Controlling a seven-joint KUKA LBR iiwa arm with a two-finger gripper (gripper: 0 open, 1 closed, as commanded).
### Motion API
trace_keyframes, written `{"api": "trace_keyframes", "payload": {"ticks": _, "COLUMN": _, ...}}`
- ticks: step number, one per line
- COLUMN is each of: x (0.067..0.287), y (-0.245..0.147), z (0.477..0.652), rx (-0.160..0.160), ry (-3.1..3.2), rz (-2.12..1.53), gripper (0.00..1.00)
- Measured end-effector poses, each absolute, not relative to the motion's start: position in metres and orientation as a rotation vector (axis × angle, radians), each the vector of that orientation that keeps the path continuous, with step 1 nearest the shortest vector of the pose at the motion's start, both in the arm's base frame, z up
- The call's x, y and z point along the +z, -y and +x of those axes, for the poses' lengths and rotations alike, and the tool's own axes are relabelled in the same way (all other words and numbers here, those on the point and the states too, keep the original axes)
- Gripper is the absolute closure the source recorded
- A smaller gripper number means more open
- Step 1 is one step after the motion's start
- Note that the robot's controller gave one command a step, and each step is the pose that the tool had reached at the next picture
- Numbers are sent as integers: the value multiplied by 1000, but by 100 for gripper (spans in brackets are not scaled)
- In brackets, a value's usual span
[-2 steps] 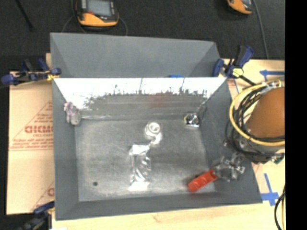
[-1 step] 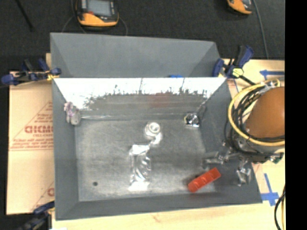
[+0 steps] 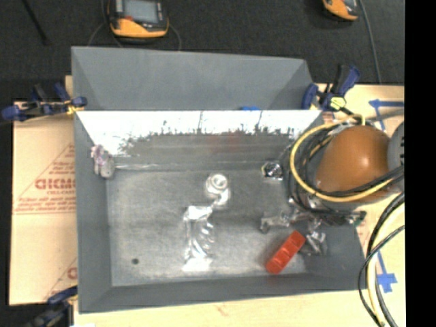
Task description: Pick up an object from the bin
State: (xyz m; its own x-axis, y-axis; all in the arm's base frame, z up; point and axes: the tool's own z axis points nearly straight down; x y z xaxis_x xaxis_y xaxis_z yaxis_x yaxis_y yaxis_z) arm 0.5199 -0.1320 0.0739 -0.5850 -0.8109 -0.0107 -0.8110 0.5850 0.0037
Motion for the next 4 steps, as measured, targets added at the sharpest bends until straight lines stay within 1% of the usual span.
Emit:
{"api": "trace_keyframes", "payload": {"ticks": 1, "x": 115, "y": 144, "z": 545, "rx": -7, "ry": -2788, "rz": -1433, "gripper": 0}}
{"api": "trace_keyframes", "payload": {"ticks": 2, "x": 75, "y": 137, "z": 484, "rx": 0, "ry": -2544, "rz": -1825, "gripper": 0}}
{"api": "trace_keyframes", "payload": {"ticks": 3, "x": 74, "y": 135, "z": 486, "rx": -2, "ry": -2534, "rz": -1822, "gripper": 100}}
{"api": "trace_keyframes", "payload": {"ticks": 4, "x": 188, "y": 121, "z": 492, "rx": -11, "ry": -2523, "rz": -1860, "gripper": 100}}
